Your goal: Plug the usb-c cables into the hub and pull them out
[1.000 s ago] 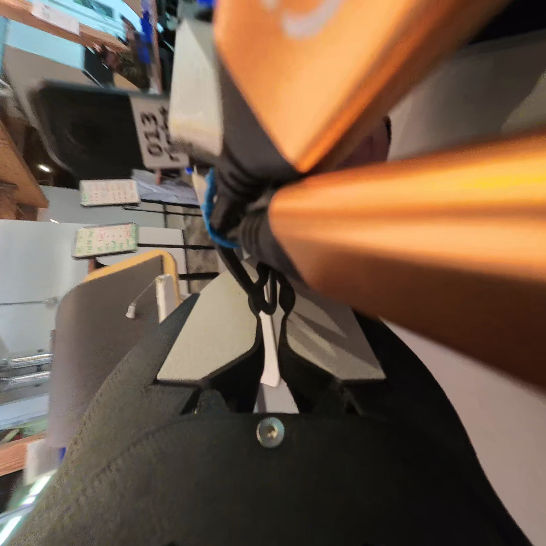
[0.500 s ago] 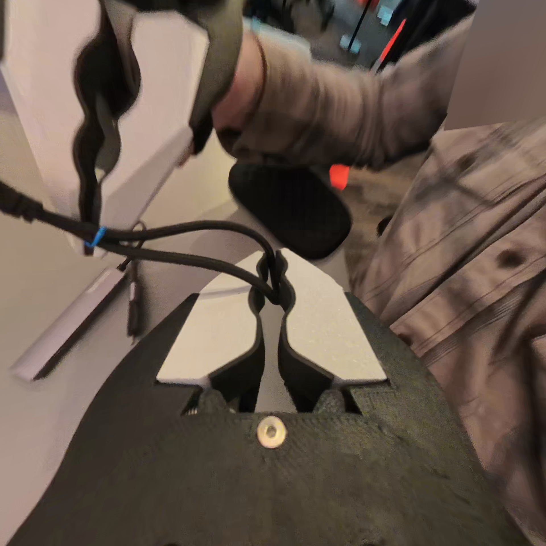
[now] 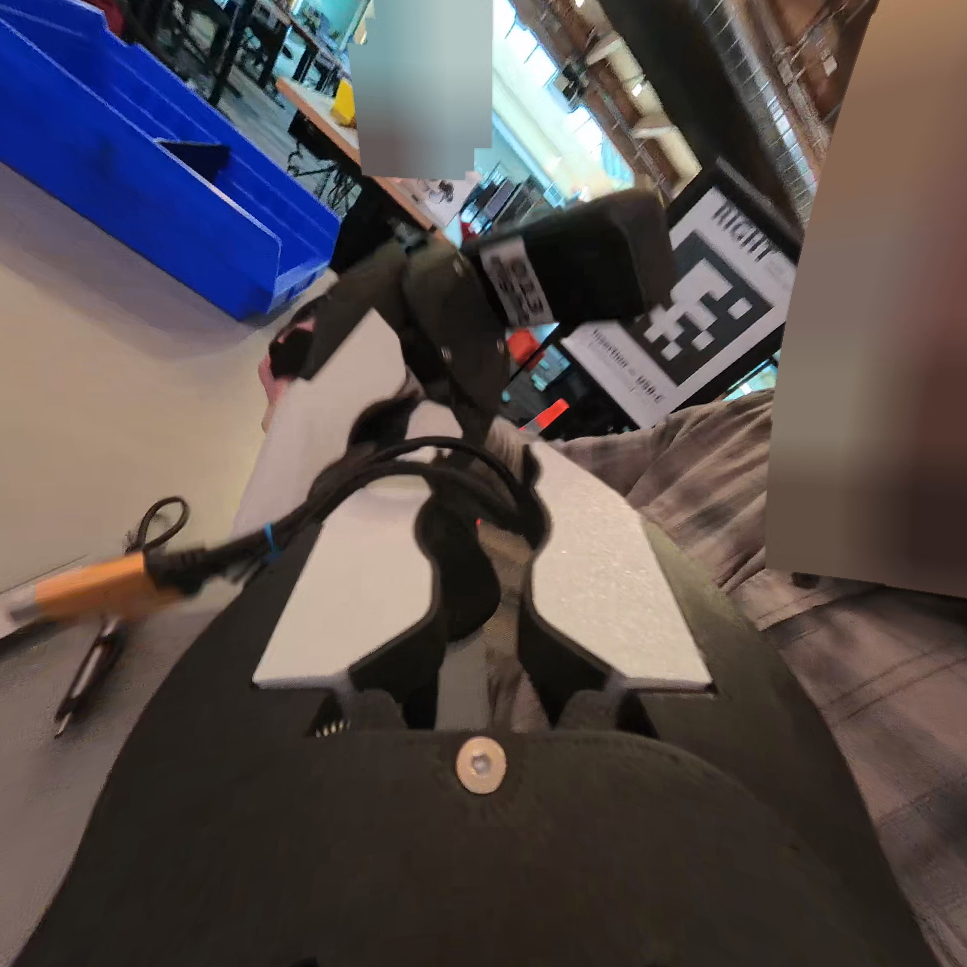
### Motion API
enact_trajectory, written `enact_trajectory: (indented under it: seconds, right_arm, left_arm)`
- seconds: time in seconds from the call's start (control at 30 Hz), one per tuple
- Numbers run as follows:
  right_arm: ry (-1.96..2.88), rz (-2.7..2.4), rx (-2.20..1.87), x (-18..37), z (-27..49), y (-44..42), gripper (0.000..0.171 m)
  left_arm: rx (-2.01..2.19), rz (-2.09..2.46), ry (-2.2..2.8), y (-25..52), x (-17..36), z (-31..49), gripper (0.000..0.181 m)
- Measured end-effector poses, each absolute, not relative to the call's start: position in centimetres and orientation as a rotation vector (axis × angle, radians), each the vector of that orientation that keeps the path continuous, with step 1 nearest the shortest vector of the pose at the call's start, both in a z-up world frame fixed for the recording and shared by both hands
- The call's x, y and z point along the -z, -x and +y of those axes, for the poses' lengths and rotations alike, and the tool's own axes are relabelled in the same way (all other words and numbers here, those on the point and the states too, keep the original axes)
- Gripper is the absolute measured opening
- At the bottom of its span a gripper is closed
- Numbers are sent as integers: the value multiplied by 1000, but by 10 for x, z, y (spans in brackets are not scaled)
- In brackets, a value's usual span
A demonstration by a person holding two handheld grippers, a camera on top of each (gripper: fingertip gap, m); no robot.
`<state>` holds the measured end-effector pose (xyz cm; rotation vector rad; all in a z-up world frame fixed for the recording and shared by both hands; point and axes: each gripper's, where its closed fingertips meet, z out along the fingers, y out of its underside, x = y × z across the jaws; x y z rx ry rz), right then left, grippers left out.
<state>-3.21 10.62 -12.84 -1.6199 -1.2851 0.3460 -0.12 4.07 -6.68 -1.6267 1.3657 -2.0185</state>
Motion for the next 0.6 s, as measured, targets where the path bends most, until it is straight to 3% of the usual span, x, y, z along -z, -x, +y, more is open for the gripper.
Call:
enact_trajectory:
  seconds: [0.07,0.3,0.5,0.6]
  right_arm:
    - [1639,-1210,-519,126,106,29,0]
    - [1661,-1037,-652,119,115,18,0]
    - [1687,-793,-697,104,121,26,0]
    - [1708,-777,-707,108,118,36,0]
  left_arm:
    - [1905,1446,1656,7,77,36,48]
    - [1175,1576,1486,33,100,64,85]
    - [641,1487,1221,19,82,90,98]
    - [555,1492,1118,5,74,84,87]
